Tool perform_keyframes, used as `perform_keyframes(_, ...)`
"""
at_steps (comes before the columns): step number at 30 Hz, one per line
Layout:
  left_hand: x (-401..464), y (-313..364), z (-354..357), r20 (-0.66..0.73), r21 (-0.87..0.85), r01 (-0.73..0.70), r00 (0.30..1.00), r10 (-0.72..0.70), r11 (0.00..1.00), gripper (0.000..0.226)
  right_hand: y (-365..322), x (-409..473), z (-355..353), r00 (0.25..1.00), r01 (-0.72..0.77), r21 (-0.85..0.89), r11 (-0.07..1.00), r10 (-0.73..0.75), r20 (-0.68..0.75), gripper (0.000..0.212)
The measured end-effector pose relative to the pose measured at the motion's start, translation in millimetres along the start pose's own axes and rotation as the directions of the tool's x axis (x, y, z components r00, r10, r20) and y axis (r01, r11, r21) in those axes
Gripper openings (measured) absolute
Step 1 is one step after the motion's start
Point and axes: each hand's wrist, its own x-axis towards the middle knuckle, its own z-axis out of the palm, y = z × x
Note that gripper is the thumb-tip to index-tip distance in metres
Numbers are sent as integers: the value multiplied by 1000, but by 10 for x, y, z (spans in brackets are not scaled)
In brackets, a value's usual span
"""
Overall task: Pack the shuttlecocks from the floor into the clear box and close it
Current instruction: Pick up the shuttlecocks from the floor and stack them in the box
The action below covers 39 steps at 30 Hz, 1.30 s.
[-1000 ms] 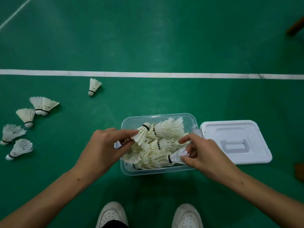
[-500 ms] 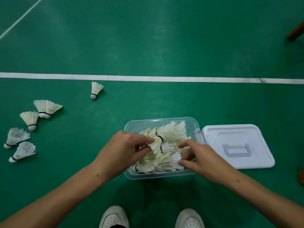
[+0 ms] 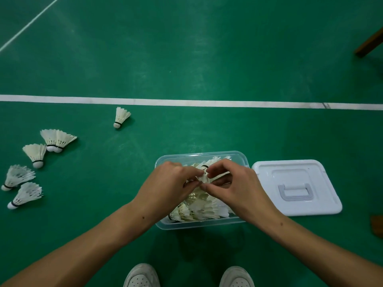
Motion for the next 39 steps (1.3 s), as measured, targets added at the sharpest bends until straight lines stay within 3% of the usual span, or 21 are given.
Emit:
perform_keyframes(7,68,87,7,17,-2,-36,999,36,999,22,89,-14,-19,969,208,-160,965,-225,-99,18)
perform_keyframes(14,117,134,41,62,-85,-15,998,20,996,25,171,-47,-139,974,164,-89,982,-176,-141,20)
perform_keyframes(20,107,204,19,70,-180,-78,993,92,981,38,322,-34,-286,950,239,-282,929,-284,-130,20)
perform_keyframes(25,20,86,-85,35,-210,-57,997,66,976,29,584,-76,-798,964,161,-265,951,-209,-163,23)
perform_keyframes(31,-121,-16,-82,65,-195,-12,998,26,981,28,751,-191,-968,979,198,-308,931,-204,11,26)
perform_keyframes(36,-172,-30,-66,76,-207,-4,997,20,978,28,693,-111,-793,937,342,-388,856,-278,212,21)
perform_keyframes(39,-181,-49,-69,81,-202,1,997,15,979,28,711,-64,-671,922,365,-351,862,-282,265,22)
